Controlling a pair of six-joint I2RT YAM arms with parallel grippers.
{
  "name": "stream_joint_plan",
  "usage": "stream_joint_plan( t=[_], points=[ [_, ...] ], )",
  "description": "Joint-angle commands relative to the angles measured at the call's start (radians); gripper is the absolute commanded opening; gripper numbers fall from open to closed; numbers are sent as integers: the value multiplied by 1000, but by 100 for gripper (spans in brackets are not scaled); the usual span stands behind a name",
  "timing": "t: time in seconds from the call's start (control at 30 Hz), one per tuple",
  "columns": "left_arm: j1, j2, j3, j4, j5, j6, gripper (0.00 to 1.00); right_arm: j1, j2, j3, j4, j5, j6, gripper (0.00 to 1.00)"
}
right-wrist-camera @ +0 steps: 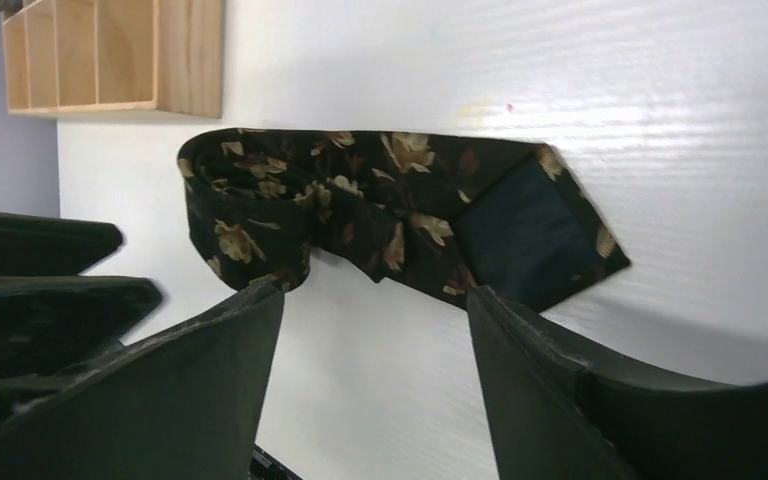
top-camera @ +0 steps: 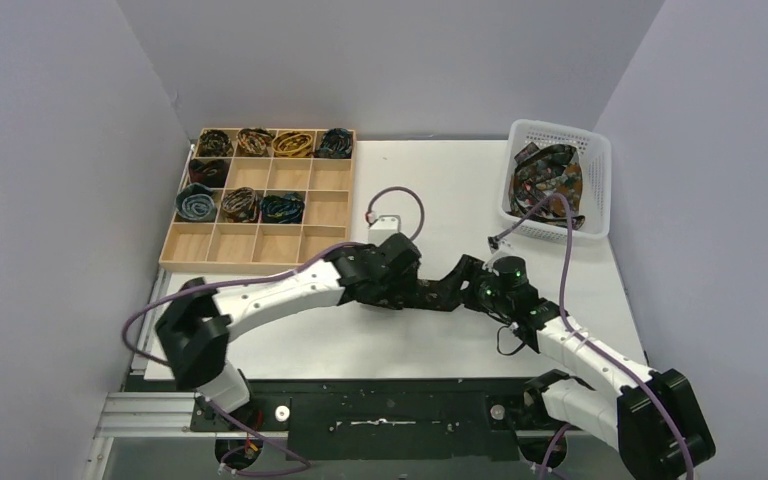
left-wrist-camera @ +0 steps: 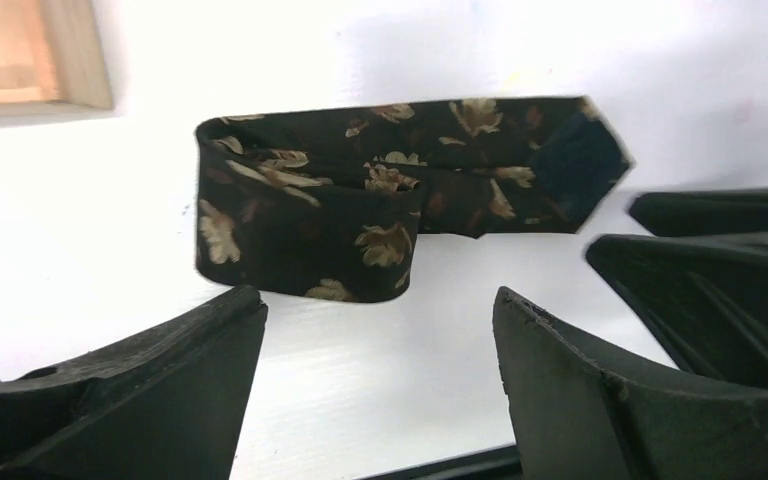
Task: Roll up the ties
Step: Roll the tie at the center of the board.
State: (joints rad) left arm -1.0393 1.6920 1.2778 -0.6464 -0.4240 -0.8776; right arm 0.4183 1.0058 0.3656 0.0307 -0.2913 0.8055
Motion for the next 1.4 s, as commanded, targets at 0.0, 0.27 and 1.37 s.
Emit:
stream_joint_plan(
  t=[0.0,0.27,1.37],
  points=[
    [74,-232,-133,139,71,9,82,0,44,75,129,-96,-133,73],
    [315,-542,-432,163,201,5,84,154,172,230,144,-87,-760,100],
    [606,-746,-671,169,424,81,85,290,487,523,-39,-324,-1261,100]
  ],
)
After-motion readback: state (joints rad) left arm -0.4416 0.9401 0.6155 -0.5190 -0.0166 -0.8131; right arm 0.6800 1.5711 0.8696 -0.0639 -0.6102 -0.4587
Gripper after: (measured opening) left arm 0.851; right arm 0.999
